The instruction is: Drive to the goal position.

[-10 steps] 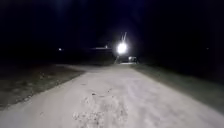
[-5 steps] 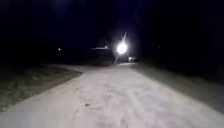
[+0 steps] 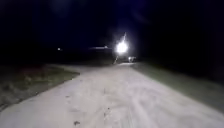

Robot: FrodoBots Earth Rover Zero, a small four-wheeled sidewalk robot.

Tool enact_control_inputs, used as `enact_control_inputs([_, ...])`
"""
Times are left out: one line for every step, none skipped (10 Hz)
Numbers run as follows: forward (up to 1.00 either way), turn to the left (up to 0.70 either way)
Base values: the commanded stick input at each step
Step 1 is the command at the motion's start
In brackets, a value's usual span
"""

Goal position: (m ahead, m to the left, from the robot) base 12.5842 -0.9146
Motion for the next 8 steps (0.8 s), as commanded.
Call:
enact_control_inputs([1.0,-0.02])
enact_control_inputs([1.0,0.0])
enact_control_inputs([1.0,0.0])
enact_control_inputs([1.0,0.0])
enact_control_inputs([1.0,0.0])
enact_control_inputs([1.0,0.0])
enact_control_inputs([1.0,0.14])
enact_control_inputs([1.0,0.34])
